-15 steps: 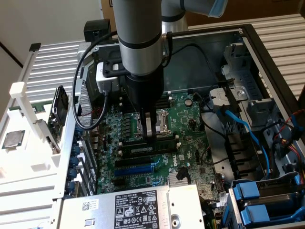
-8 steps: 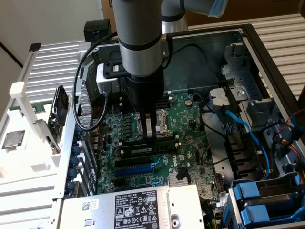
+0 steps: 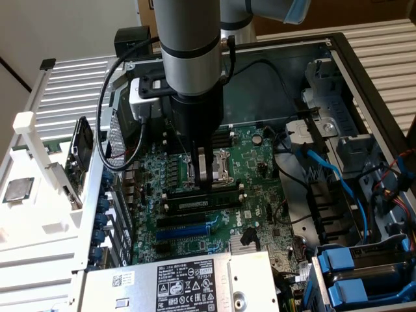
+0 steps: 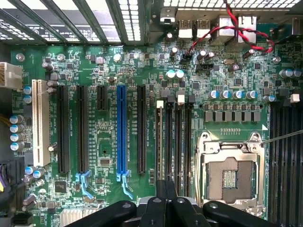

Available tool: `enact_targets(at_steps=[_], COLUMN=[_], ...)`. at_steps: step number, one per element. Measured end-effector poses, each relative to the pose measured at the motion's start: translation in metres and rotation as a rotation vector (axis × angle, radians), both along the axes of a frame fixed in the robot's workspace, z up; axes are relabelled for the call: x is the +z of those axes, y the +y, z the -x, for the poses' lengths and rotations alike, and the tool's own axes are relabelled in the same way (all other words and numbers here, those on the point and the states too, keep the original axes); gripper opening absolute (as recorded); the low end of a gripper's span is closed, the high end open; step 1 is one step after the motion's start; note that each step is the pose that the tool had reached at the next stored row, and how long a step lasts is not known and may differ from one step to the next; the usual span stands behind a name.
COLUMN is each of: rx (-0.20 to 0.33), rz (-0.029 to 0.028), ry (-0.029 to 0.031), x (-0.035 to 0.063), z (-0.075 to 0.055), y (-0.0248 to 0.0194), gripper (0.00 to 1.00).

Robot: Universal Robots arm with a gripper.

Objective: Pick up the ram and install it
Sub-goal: 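Press down the ram until it locks into place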

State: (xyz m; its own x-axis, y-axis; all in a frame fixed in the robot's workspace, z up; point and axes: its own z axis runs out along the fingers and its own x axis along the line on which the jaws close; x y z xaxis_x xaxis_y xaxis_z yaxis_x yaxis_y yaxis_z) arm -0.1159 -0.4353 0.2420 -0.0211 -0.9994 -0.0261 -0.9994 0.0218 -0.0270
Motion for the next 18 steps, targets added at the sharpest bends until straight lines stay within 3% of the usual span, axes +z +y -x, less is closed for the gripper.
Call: enact_targets(at_steps=[3, 7, 10, 18], rx=[0.0, -0.006, -0.119, -0.24], rz=[0.0001, -0.001, -0.001, -0.001], ry=[0.0, 0.0001, 0.0, -0.0001], x=[0.0108, 0.0119, 0.0111, 0.0107], z=[0.0, 0.0, 0.0, 0.0003], y=[0.0, -0.0001, -0.0001, -0.0001], gripper=[0.11, 0.11, 0.11, 0.11])
